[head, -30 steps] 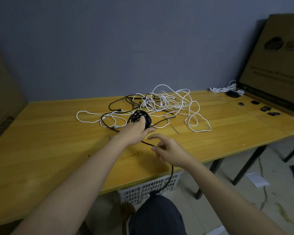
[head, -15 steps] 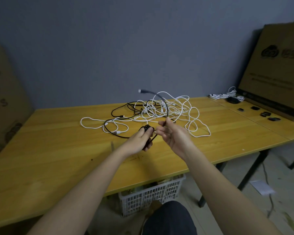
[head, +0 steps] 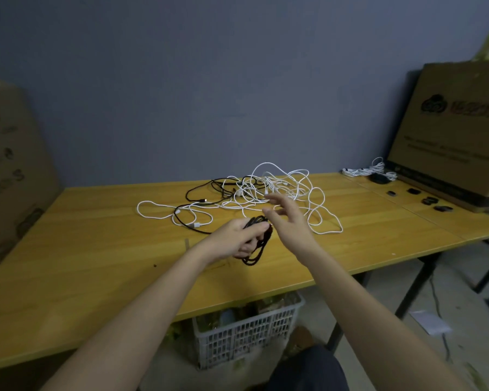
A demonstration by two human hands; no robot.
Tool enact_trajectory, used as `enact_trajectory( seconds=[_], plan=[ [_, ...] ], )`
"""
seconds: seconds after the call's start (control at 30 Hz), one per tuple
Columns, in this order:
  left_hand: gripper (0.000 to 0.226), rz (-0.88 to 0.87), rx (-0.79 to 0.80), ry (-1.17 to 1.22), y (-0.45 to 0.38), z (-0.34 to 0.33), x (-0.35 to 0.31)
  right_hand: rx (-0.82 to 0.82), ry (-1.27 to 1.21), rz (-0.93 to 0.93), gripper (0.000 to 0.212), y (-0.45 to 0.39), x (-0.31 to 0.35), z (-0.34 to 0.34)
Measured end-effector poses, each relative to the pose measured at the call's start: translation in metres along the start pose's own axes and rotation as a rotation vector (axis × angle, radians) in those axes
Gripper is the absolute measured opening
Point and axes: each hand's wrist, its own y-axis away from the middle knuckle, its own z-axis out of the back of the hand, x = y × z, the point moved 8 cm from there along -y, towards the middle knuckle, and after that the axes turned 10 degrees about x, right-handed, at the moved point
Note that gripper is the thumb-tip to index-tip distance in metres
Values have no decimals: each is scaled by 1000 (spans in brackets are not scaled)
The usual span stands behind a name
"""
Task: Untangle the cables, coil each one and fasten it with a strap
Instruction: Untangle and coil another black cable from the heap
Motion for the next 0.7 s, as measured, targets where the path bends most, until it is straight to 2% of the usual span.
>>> enact_trajectory(
  seconds=[0.1,0.2,0.4,0.5,0.63,0.7],
  plan=[
    [31,-60,2,89,8,-3,-14,102,-96,-23,35,10,4,-11],
    [37,-106,4,163,9,-2,-21,118,-216,-44,51,13,1,-15],
    [42,-123,-10,356,-32,28,-18,163,-419,-32,53,-27,-22,-19],
    [45,-94,-39,416,-77,52,-3,130,-409,-47,52,-69,-44,-14],
    [46,-62,-119,377,-144,93,8,53,-323,-100,55,-139,-79,7],
    [47,-39,-178,304,-169,115,5,-16,-303,-113,46,-167,-81,25]
  ],
)
